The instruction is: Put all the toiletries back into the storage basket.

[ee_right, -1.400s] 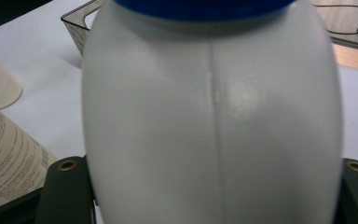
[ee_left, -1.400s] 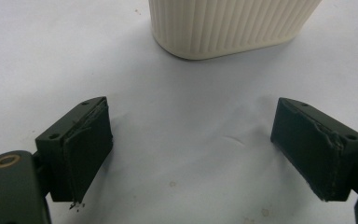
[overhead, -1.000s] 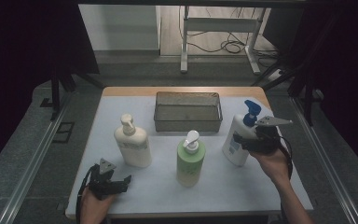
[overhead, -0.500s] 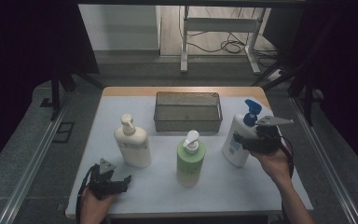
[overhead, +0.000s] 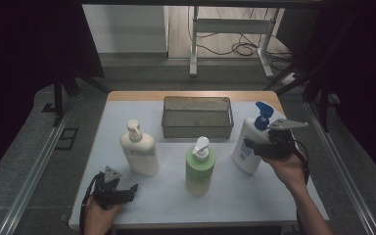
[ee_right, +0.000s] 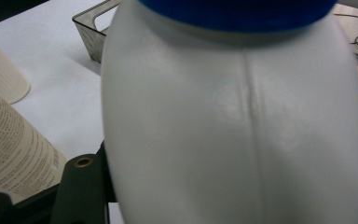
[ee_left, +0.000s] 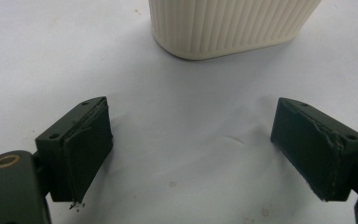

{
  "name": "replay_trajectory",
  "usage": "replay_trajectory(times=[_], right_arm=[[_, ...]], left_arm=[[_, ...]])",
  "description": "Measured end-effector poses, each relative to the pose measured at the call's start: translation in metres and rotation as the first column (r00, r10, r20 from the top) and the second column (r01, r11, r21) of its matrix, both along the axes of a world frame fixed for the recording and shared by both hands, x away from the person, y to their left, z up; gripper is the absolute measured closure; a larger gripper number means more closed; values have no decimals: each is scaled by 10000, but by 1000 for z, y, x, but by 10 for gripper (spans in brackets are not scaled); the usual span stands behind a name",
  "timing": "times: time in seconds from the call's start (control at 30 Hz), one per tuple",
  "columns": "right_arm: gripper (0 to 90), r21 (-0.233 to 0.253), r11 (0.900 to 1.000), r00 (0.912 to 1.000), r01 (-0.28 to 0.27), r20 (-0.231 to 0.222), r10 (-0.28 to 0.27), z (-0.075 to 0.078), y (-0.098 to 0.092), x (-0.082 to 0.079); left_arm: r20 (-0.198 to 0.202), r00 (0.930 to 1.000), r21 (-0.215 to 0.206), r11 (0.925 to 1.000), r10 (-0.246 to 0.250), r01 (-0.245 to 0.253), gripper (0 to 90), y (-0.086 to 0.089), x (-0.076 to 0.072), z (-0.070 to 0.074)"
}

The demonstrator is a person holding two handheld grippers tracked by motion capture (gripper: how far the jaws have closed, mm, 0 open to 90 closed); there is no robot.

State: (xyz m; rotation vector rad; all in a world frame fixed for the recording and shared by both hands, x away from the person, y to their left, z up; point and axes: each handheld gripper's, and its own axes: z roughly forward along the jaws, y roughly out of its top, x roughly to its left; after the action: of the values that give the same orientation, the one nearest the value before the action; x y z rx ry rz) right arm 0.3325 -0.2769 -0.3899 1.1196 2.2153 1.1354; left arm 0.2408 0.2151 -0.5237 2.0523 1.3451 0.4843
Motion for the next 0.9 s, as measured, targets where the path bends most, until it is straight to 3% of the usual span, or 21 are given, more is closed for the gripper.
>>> replay_trajectory(times=[0.9], right_arm=[[384, -136, 9977, 9974, -662, 261, 665, 26, 24, 3]], left_arm=[[-16, 10000, 33, 10000, -23, 23, 121, 0, 0, 0]])
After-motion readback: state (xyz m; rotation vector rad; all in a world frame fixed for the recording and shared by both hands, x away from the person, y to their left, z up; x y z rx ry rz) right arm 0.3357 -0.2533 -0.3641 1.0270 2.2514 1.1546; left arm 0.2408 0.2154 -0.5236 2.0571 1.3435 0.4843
